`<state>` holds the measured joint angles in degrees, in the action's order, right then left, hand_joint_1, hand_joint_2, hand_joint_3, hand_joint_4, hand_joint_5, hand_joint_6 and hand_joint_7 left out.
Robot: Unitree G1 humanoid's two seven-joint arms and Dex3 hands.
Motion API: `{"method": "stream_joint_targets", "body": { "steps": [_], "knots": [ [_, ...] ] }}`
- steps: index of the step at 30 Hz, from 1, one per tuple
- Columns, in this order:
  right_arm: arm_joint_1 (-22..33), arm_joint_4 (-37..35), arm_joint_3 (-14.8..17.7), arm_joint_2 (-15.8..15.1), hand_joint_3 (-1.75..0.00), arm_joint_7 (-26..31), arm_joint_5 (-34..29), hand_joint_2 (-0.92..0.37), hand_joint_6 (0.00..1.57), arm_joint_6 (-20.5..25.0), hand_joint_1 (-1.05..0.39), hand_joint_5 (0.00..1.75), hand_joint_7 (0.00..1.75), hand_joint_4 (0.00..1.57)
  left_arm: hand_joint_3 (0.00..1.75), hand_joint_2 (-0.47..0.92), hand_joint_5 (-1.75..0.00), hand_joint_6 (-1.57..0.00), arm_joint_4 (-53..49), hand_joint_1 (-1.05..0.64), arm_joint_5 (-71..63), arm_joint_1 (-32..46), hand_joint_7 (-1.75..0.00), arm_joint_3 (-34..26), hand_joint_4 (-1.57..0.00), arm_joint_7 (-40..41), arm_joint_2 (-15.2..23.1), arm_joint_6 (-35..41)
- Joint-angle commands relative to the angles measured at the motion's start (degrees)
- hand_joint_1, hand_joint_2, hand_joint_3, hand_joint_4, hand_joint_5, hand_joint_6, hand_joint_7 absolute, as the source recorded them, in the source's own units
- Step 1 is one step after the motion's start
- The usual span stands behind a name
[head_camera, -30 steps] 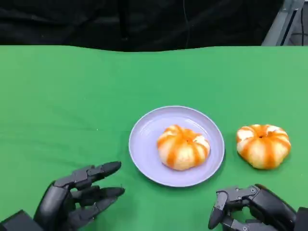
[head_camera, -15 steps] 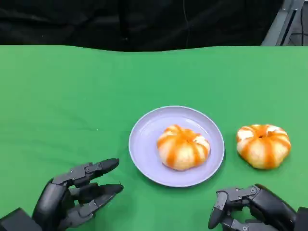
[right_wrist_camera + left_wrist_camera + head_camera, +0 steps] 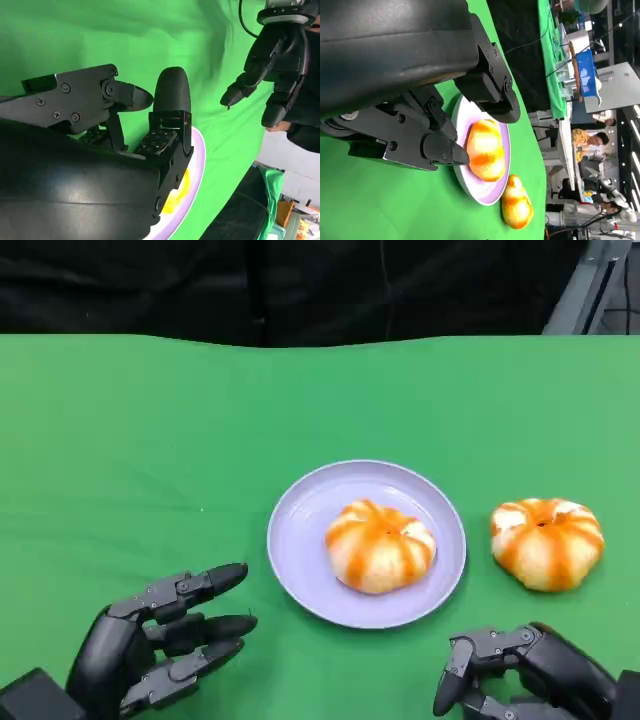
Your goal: Grasp the bread from the table and place it into the plate.
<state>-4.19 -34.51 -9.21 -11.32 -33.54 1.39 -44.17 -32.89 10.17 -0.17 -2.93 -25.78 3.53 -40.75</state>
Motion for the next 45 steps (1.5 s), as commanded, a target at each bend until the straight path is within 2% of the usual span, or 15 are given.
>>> {"method": "stream_joint_targets", "body": {
  "steps": [1, 26, 27, 28, 29, 30, 33, 45],
  "knots": [
    [0.34, 0.61, 0.55, -1.01, -0.47, -0.12, 0.7, -0.92, 0.79, -0.03, -0.06, 1.58, 1.07, 0.7, 0.13, 0.92, 0.0, -0.8, -0.54, 0.01, 0.32, -0.04, 0.0, -0.61, -0.98, -0.27, 0.94, -1.05],
    [0.19, 0.41, 0.59, -0.94, -0.47, -0.02, 0.67, -0.92, 0.79, -0.19, -0.07, 1.57, 1.08, 0.7, 0.19, 0.92, 0.0, -0.81, -1.15, 0.04, 0.54, -0.69, 0.0, -0.46, -1.0, -0.49, 0.68, -2.45],
    [0.12, 0.28, 0.62, -0.89, -0.47, 0.01, 0.68, -0.92, 0.79, -0.33, -0.06, 1.58, 1.08, 0.71, 0.4, 0.92, -0.66, -0.91, -1.15, -0.02, 1.2, -0.8, -0.52, -0.4, -0.97, -1.04, 0.37, -2.55],
    [0.08, 0.19, 0.64, -0.86, -0.47, 0.04, 0.7, -0.92, 0.79, -0.43, -0.06, 1.58, 1.08, 0.71, 0.48, 0.91, -1.01, -0.89, -1.16, -0.04, 1.67, -0.87, -0.81, -0.35, -0.89, -1.42, 0.17, -2.62],
    [0.06, 0.15, 0.65, -0.84, -0.48, 0.05, 0.7, -0.92, 0.79, -0.47, -0.06, 1.58, 1.08, 0.71, 0.54, 0.91, -1.23, -0.86, -1.18, -0.05, 1.95, -0.91, -1.0, -0.34, -0.84, -1.67, 0.06, -2.67],
    [0.06, 0.15, 0.65, -0.84, -0.48, 0.05, 0.7, -0.91, 0.79, -0.47, -0.06, 1.58, 1.08, 0.71, 0.56, 0.9, -1.31, -0.85, -1.21, -0.06, 2.02, -0.93, -1.07, -0.35, -0.82, -1.75, 0.06, -2.7],
    [0.06, 0.15, 0.65, -0.84, -0.48, 0.05, 0.7, -0.91, 0.8, -0.48, -0.06, 1.59, 1.08, 0.71, 0.58, 0.9, -1.38, -0.84, -1.3, -0.06, 2.1, -0.96, -1.14, -0.47, -0.8, -1.98, 0.01, -2.76],
    [0.06, 0.15, 0.66, -0.84, -0.5, 0.05, 0.7, -0.9, 0.8, -0.48, -0.06, 1.59, 1.07, 0.71, 0.59, 0.89, -1.39, -0.83, -1.34, -0.06, 2.09, -0.99, -1.16, -0.57, -0.8, -2.11, -0.05, -2.78]
  ]
}}
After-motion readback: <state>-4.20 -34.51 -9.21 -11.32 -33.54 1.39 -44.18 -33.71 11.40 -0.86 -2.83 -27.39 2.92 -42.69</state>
